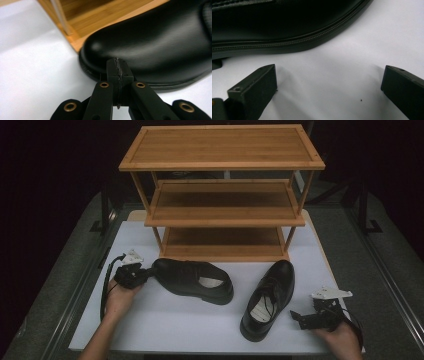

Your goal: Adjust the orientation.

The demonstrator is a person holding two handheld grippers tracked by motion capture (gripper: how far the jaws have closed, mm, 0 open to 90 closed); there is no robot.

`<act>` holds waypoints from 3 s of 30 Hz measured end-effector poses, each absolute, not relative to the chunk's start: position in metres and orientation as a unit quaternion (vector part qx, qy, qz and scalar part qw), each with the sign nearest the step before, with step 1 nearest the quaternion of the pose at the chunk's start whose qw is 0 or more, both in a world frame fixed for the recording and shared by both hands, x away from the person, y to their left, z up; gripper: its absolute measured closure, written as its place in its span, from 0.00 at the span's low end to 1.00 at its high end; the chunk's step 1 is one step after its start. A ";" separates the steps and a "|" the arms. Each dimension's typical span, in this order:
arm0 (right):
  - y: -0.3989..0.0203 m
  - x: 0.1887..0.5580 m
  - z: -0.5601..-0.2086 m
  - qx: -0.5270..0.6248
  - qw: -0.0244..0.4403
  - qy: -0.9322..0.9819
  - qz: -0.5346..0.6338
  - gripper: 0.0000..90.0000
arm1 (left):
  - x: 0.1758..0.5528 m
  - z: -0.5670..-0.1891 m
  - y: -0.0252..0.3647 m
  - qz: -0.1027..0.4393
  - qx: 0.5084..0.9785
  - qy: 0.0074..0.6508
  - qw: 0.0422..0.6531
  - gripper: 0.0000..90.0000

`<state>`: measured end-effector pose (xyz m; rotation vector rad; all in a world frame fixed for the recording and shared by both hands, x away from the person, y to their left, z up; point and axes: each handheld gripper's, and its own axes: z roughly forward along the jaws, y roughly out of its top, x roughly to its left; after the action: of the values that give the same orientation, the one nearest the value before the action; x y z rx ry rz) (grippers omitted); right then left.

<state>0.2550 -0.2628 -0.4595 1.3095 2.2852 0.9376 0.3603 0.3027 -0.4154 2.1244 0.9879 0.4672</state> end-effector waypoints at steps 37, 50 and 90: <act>-0.263 0.255 -0.460 0.461 0.172 0.805 0.332 0.00 | 0.325 -0.345 0.170 0.057 0.857 0.234 0.455 0.73; -0.263 0.255 -0.460 0.461 0.172 0.805 0.332 0.00 | 0.328 -0.364 0.119 0.027 0.877 0.200 0.436 0.74; -0.263 0.255 -0.460 0.461 0.173 0.805 0.332 0.00 | 0.264 -0.367 0.163 -0.005 0.880 0.182 0.438 0.93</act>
<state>0.2548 -0.2629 -0.4597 1.3083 2.2830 0.9411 0.2642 0.1633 -0.3671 2.1873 0.4531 -0.0115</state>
